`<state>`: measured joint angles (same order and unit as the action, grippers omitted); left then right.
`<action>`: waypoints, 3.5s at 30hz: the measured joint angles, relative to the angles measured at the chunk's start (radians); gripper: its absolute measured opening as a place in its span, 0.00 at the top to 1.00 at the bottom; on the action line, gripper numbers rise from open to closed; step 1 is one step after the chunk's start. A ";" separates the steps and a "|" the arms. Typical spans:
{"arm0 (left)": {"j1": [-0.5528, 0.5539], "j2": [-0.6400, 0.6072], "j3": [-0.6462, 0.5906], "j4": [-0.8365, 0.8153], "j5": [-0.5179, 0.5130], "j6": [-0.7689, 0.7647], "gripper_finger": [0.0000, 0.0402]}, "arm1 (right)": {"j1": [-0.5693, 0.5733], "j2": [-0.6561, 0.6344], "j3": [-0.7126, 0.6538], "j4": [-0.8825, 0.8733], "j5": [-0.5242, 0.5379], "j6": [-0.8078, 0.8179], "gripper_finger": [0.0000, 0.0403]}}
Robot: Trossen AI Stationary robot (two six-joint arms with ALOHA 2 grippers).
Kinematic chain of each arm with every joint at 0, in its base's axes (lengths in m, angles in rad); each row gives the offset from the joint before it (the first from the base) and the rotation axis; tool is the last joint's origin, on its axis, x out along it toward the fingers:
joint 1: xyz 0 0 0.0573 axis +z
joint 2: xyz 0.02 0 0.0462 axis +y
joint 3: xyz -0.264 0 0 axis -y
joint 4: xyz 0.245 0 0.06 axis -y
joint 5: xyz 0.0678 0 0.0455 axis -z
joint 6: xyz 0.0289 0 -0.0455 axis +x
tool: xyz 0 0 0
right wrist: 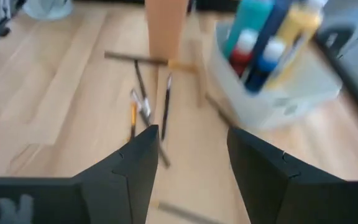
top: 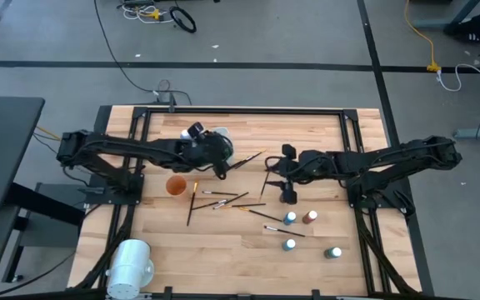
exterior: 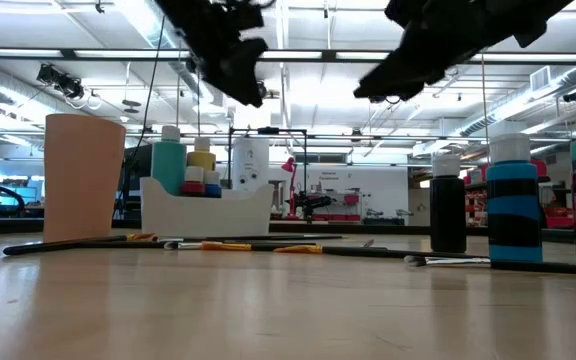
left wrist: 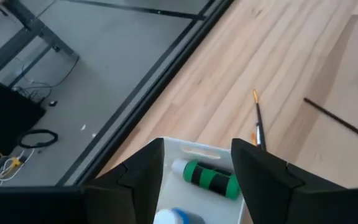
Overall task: Pick & Place Paint Supplies
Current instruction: Put the black silver paint bottle into the white bin, then adjust the white bin
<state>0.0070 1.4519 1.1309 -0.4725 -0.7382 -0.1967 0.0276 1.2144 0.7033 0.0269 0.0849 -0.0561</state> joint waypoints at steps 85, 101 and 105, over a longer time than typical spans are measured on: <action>0.040 -0.590 -0.315 -0.050 -0.054 0.054 0.51 | -0.384 0.995 0.990 -0.197 -0.212 -0.431 0.70; 0.040 -0.590 -0.315 -0.053 -0.054 0.043 0.51 | -0.389 0.994 0.990 -0.114 -0.295 -0.352 0.55; 0.040 -0.590 -0.315 -0.058 -0.054 0.043 0.51 | -0.387 0.989 0.990 -0.113 -0.242 -0.321 0.53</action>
<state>0.0475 0.8619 0.8154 -0.5303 -0.7921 -0.1539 -0.3597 2.2038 1.6930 -0.0861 -0.1575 -0.3769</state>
